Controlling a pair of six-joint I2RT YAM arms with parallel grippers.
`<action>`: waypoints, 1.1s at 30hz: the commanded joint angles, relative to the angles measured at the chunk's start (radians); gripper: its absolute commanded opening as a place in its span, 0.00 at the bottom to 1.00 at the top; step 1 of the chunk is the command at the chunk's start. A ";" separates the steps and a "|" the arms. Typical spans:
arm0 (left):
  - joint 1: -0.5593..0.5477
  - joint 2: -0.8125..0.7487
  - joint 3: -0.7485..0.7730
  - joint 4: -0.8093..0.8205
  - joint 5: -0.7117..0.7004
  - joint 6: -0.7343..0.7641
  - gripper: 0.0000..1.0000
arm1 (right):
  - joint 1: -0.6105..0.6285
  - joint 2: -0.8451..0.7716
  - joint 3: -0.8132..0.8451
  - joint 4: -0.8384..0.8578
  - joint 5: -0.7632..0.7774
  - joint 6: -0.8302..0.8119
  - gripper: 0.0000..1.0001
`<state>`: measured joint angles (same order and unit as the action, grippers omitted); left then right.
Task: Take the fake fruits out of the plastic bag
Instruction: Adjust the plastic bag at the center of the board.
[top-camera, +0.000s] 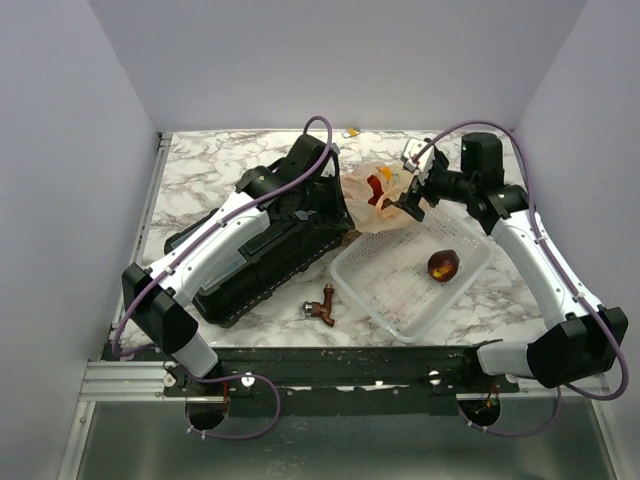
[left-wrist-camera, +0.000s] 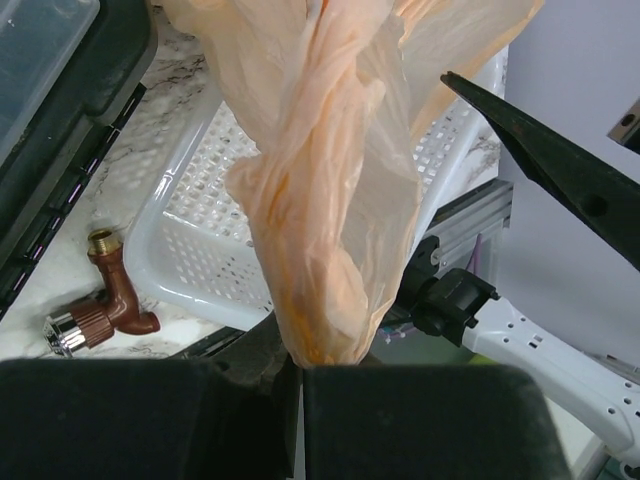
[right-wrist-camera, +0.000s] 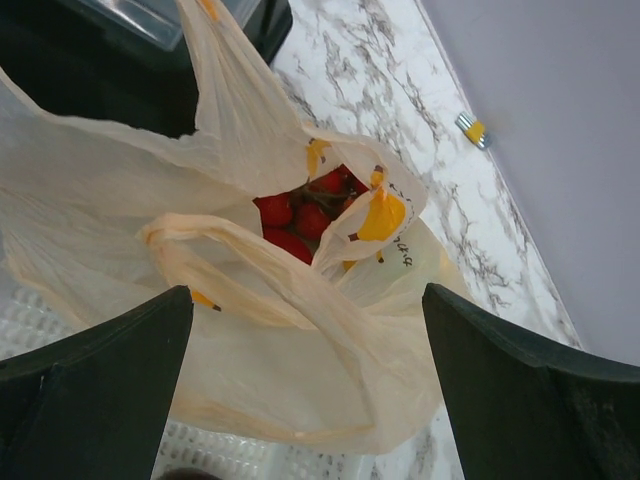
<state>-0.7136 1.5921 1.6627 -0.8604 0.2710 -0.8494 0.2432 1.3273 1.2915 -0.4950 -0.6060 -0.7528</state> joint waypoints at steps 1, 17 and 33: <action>0.002 -0.007 -0.016 0.023 0.015 -0.020 0.02 | 0.004 -0.019 -0.079 0.101 0.096 -0.076 1.00; 0.002 -0.012 -0.031 0.035 0.019 -0.045 0.02 | 0.099 0.104 -0.058 0.369 0.192 0.041 0.15; 0.002 -0.004 -0.077 0.043 0.007 -0.056 0.00 | -0.164 0.219 0.089 0.159 0.880 1.339 0.01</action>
<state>-0.7136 1.5917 1.5875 -0.8280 0.2737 -0.9028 0.1822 1.4887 1.2991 -0.0895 0.1509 0.1287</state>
